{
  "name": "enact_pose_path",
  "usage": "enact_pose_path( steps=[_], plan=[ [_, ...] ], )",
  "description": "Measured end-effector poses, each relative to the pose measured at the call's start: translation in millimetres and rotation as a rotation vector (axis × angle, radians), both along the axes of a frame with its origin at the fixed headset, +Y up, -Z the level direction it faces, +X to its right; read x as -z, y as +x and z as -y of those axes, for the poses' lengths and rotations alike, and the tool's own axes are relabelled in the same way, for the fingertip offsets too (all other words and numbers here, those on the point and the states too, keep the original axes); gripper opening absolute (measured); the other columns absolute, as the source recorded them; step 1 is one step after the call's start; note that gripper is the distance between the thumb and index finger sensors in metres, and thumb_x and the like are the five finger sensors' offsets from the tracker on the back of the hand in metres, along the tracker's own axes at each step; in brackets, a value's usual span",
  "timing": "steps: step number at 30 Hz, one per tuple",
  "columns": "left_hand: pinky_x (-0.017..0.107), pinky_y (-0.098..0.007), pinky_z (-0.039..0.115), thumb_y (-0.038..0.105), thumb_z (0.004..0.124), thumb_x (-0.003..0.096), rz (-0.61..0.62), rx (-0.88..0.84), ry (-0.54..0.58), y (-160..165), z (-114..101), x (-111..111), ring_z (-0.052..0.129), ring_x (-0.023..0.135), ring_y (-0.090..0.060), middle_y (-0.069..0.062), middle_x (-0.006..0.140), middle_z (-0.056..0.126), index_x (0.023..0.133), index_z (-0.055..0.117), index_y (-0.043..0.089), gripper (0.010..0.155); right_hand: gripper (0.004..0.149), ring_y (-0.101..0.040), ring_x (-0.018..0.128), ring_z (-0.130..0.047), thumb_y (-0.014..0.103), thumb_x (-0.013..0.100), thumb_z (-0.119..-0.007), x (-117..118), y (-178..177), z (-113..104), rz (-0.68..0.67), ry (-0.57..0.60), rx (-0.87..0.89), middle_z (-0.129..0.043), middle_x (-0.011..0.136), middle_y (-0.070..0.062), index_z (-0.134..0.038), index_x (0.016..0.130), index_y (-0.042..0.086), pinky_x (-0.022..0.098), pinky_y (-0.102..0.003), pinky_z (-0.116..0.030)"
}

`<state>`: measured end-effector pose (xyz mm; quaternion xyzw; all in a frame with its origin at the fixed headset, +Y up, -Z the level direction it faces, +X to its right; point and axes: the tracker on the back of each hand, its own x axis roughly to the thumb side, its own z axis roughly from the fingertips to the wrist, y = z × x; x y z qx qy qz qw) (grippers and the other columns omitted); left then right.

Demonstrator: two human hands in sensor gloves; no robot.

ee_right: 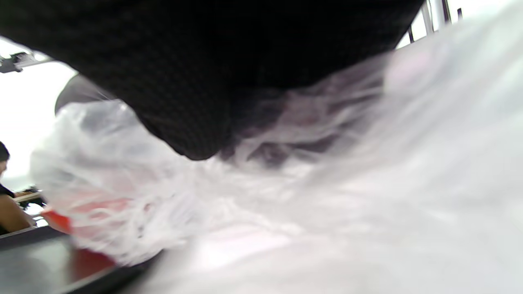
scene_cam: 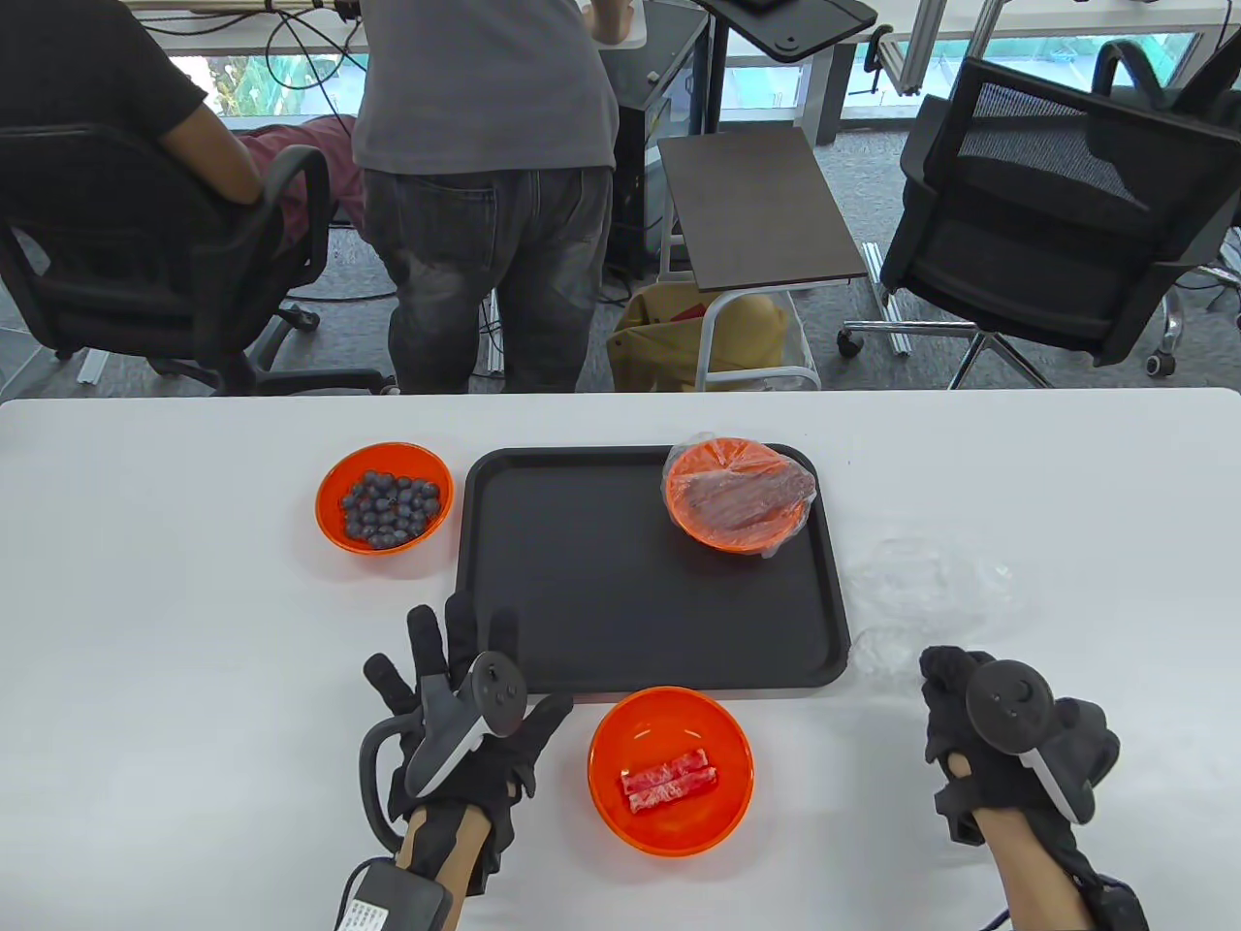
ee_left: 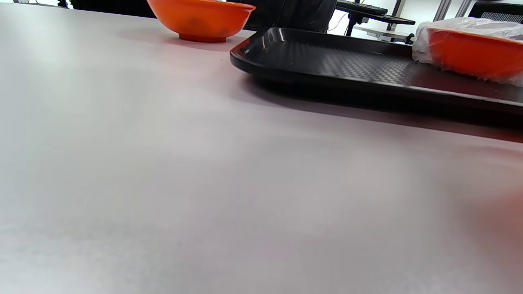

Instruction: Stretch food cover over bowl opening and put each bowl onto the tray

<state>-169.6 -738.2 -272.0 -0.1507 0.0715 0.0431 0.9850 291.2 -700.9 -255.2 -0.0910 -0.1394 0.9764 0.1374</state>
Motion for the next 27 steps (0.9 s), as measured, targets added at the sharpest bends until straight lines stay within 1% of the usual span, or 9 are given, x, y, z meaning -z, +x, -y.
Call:
enact_pose_path(
  steps=[9,13,14,16,19,20,21,24,27],
  plan=[
    [0.065,-0.062,-0.014,0.092,0.044,0.0384,0.012,-0.039,0.009,3,-9,-5,-0.028,0.105,-0.02,0.013,0.116,-0.02,0.108,-0.001,0.051,0.093,0.04,-0.027,0.054,-0.111,0.029,0.038,-0.102,-15,-48,-40,-0.139,0.204,0.062,-0.104,0.071,-0.004,-0.098,0.078,0.026,0.035,-0.032,-0.1],
    [0.066,-0.062,-0.014,0.089,0.045,0.041,0.057,-0.13,0.037,13,-17,-11,-0.026,0.107,-0.021,0.011,0.118,-0.018,0.113,0.006,0.049,0.091,0.041,-0.028,0.055,-0.11,0.03,0.039,-0.101,-16,-69,-49,-0.182,0.26,0.099,-0.102,0.072,-0.005,-0.096,0.079,0.025,0.034,-0.032,-0.1],
    [0.068,-0.062,-0.011,0.088,0.047,0.0415,0.066,-0.154,0.065,17,-21,-12,-0.021,0.109,-0.021,0.01,0.12,-0.013,0.114,0.011,0.048,0.09,0.041,-0.028,0.055,-0.11,0.03,0.04,-0.101,-16,-77,-51,-0.197,0.277,0.119,-0.102,0.072,-0.005,-0.095,0.08,0.024,0.034,-0.032,-0.1],
    [0.073,-0.063,-0.004,0.086,0.048,0.0423,0.107,-0.192,0.12,23,-28,-15,-0.008,0.116,-0.023,0.008,0.126,0.001,0.118,0.024,0.045,0.089,0.041,-0.028,0.055,-0.11,0.03,0.04,-0.1,-16,-90,-54,-0.225,0.3,0.136,-0.102,0.073,-0.005,-0.095,0.08,0.024,0.035,-0.032,-0.1],
    [0.081,-0.067,0.032,0.083,0.052,0.043,0.154,-0.27,0.246,31,-42,-18,0.038,0.123,-0.031,0.001,0.13,0.037,0.117,0.05,0.036,0.088,0.041,-0.028,0.056,-0.11,0.031,0.041,-0.099,-19,-114,-58,-0.279,0.352,0.144,-0.101,0.074,-0.005,-0.093,0.081,0.025,0.035,-0.032,-0.1],
    [0.08,-0.066,0.048,0.081,0.054,0.0437,0.162,-0.299,0.272,32,-45,-19,0.061,0.118,-0.035,-0.003,0.126,0.058,0.113,0.062,0.03,0.086,0.041,-0.028,0.056,-0.11,0.031,0.041,-0.099,-21,-120,-58,-0.295,0.365,0.153,-0.101,0.074,-0.004,-0.093,0.081,0.025,0.035,-0.032,-0.1],
    [0.078,-0.063,0.061,0.079,0.055,0.0446,0.175,-0.368,0.275,33,-47,-20,0.076,0.11,-0.036,-0.005,0.12,0.071,0.108,0.072,0.027,0.084,0.041,-0.027,0.056,-0.11,0.031,0.041,-0.099,-24,-130,-59,-0.318,0.378,0.167,-0.101,0.075,-0.004,-0.093,0.081,0.025,0.035,-0.032,-0.1],
    [0.066,-0.057,0.079,0.076,0.057,0.046,0.187,-0.568,0.264,34,-50,-22,0.098,0.086,-0.038,-0.009,0.1,0.095,0.096,0.086,0.022,0.079,0.041,-0.028,0.057,-0.11,0.031,0.041,-0.098,-33,-152,-58,-0.387,0.421,0.18,-0.1,0.076,-0.004,-0.092,0.082,0.025,0.035,-0.032,-0.1],
    [0.06,-0.054,0.084,0.076,0.051,0.0461,0.188,-0.706,0.237,33,-49,-22,0.102,0.075,-0.038,-0.01,0.092,0.099,0.093,0.089,0.021,0.081,0.041,-0.028,0.058,-0.11,0.031,0.042,-0.098,-42,-171,-54,-0.463,0.44,0.165,-0.099,0.078,-0.004,-0.091,0.082,0.026,0.037,-0.031,-0.1]
  ],
)
